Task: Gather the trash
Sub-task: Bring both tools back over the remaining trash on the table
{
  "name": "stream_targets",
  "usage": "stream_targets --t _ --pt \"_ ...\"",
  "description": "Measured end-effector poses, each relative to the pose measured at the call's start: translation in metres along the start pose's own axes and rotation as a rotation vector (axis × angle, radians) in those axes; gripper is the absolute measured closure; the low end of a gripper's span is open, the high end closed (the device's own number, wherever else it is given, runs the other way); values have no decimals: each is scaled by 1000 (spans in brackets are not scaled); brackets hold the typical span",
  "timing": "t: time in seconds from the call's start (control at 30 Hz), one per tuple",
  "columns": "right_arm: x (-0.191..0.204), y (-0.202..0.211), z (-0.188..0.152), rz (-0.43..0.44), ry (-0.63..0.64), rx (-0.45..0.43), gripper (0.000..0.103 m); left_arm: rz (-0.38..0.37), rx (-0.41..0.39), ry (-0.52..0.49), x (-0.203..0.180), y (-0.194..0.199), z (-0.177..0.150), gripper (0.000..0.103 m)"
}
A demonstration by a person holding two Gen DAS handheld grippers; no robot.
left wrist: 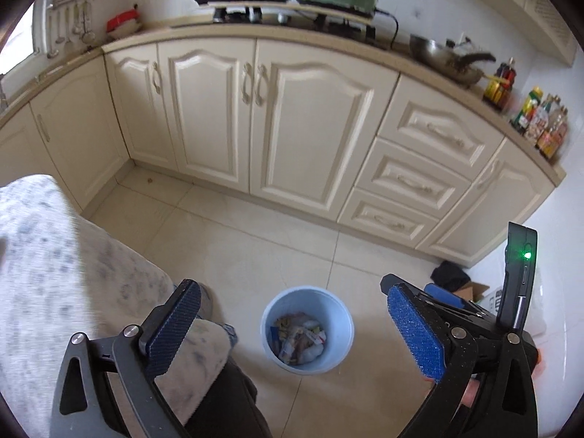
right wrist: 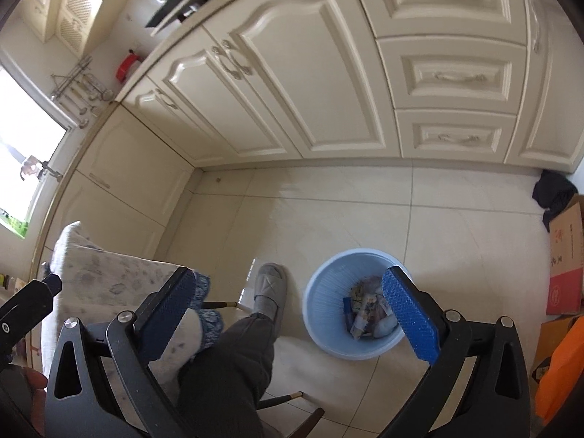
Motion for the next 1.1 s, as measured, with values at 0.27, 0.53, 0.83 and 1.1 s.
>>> stream_targets --t 0.27,0.53,0.83,1.1 --pt "107 14 6 79 146 -22 0 37 -124 97 101 110 -30 1" --pt "236 7 -11 171 329 -1 0 123 -237 223 224 210 -82 1" --pt "372 -41 -69 271 531 89 0 311 -287 374 352 274 -156 1" --pt "446 -109 -119 271 637 179 0 430 -255 466 424 293 -213 1"
Point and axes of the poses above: each gripper's, at about its wrist camera, not at the fingertips, and y roughly against the way its jaws point, x to its left, z to its top, the point moved 10 cm from there along -y, roughly the way its jaws point, and after that the axes turned 13 degrees about z, right-handed, at the moved point
